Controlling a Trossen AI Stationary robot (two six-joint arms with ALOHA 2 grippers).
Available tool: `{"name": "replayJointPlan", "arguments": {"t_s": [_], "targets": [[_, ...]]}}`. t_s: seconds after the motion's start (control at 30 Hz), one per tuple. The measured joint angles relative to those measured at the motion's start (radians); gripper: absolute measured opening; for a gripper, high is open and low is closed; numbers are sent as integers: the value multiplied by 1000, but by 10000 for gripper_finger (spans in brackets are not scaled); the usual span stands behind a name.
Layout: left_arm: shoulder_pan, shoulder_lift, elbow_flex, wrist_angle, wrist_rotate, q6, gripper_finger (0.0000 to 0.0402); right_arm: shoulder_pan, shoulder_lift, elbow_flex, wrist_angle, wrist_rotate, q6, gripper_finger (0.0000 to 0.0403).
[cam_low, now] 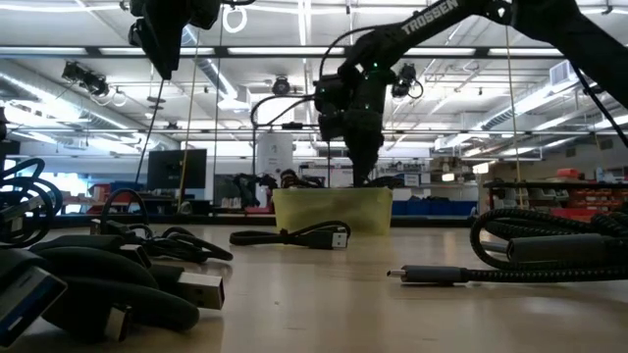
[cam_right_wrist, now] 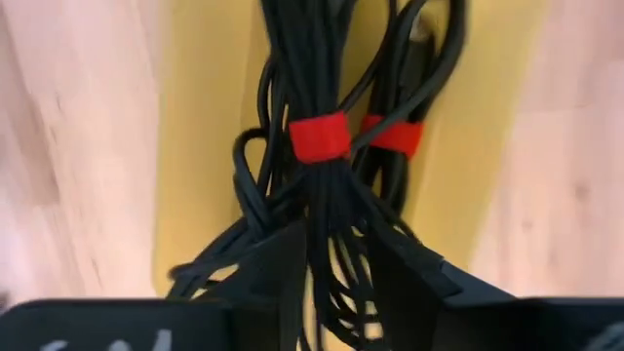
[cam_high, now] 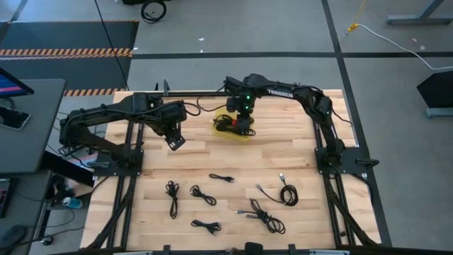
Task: Pick and place USB-C Cables
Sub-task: Put the black charger cable into the yellow bin
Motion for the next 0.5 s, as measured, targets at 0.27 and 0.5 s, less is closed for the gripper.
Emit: {"name": "replayJointPlan", "arguments": {"t_s": [0.27, 0.5], "targets": [[0, 0, 0, 18, 0, 0, 176, 20, -17, 254, -159, 15, 0, 121], [-9, 5, 0, 132, -1, 66, 176, 40, -47, 507, -326, 14, 6, 121]]}}
